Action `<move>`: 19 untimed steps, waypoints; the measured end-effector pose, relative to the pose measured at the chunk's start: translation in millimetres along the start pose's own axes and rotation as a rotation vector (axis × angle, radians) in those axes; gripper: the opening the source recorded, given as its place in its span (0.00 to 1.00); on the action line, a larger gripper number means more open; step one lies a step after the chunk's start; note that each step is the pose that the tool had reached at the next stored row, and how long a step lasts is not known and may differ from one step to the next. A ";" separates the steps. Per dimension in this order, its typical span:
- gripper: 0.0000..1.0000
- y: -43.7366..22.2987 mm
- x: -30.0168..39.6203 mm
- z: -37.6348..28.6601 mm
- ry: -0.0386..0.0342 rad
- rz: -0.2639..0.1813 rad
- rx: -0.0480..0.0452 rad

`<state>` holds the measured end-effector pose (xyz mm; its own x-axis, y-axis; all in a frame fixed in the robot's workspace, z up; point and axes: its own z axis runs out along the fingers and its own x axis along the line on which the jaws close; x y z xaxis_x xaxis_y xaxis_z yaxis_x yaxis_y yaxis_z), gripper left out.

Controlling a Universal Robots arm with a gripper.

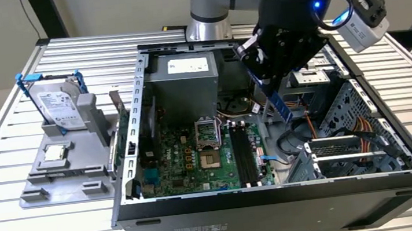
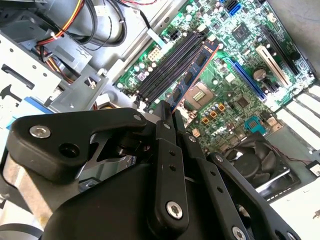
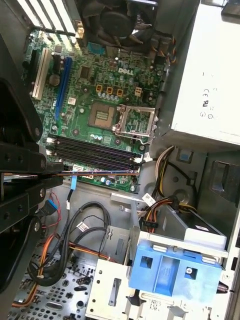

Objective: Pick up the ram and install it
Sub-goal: 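Insert the ram into the slot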

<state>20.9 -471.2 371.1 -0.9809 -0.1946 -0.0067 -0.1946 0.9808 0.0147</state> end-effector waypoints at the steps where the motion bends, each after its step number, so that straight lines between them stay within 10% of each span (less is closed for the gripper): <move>1: 0.00 0.0 0.0 0.2 0.0000 0.000 0.0000; 19: 0.00 -0.1 0.0 6.2 -0.0003 0.017 0.0000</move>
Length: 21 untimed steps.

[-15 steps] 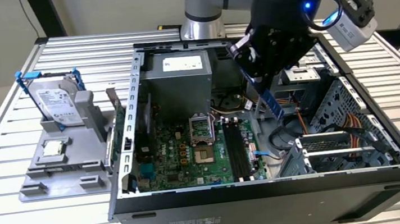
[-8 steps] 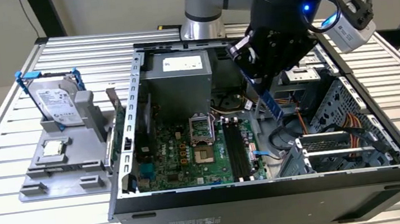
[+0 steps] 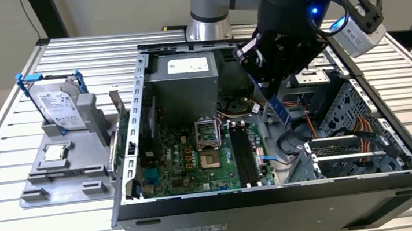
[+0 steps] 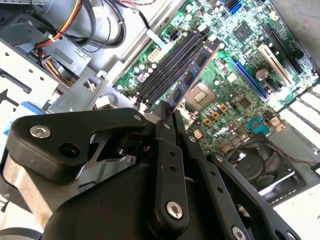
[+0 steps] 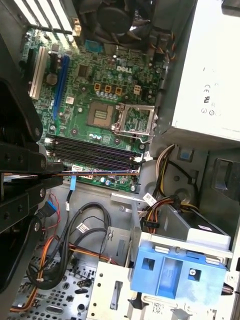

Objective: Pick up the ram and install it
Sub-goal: 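Insert the ram into the slot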

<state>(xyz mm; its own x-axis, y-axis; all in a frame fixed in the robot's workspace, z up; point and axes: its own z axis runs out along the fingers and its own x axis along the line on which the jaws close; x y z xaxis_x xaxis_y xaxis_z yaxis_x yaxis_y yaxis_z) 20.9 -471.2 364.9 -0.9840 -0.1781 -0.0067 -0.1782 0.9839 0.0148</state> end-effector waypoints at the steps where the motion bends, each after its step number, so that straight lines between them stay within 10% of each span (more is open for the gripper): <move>1: 0.00 0.0 0.0 0.4 0.0000 0.000 0.0000; 21: 0.00 -0.1 0.1 6.6 0.0001 0.001 0.0003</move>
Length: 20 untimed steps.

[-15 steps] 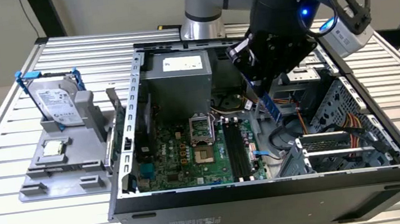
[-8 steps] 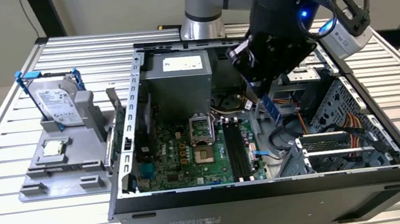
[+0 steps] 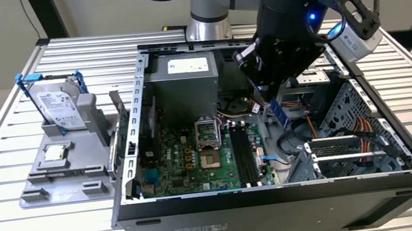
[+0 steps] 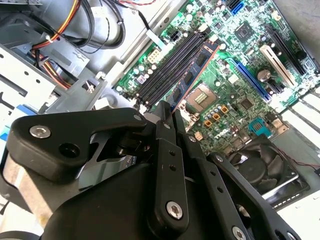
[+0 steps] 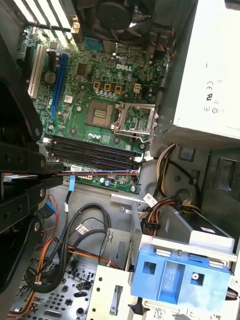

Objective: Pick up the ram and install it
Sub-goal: 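Insert the ram into the slot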

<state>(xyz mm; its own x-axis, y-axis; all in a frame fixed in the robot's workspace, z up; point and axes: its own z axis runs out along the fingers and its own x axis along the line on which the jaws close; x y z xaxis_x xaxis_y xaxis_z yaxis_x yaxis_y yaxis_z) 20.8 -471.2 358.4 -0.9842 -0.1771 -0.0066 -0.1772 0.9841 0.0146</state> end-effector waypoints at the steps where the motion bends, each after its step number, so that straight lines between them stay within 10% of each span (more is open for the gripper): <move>1: 0.00 0.0 0.0 0.3 0.0000 0.000 0.0002; 20: 0.00 -0.1 0.0 6.6 0.0000 0.000 0.0004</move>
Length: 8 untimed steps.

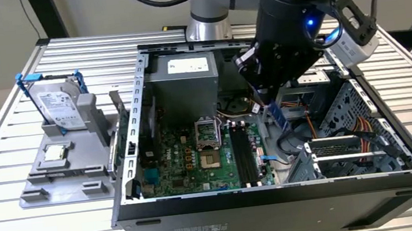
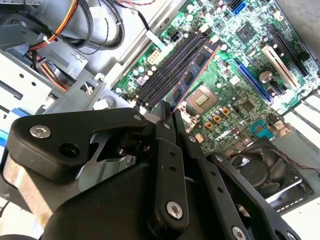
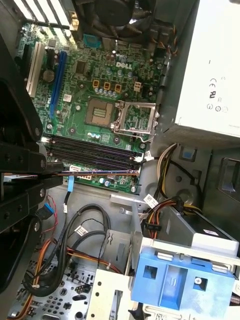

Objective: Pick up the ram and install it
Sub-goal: 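Insert the ram into the slot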

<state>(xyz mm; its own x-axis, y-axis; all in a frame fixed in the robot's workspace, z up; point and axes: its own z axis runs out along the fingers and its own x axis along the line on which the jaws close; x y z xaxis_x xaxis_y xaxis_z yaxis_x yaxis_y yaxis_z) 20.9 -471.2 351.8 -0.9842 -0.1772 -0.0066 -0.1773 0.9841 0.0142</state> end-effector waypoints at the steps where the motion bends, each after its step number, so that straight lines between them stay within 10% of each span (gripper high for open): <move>1: 0.00 0.0 0.0 0.3 0.0000 0.000 0.0000; 8: 0.00 -0.1 0.0 2.5 0.0001 0.000 0.0001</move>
<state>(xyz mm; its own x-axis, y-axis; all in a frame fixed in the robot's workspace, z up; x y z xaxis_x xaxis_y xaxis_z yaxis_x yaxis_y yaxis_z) 20.8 -471.2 349.3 -0.9842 -0.1772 -0.0065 -0.1773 0.9841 0.0140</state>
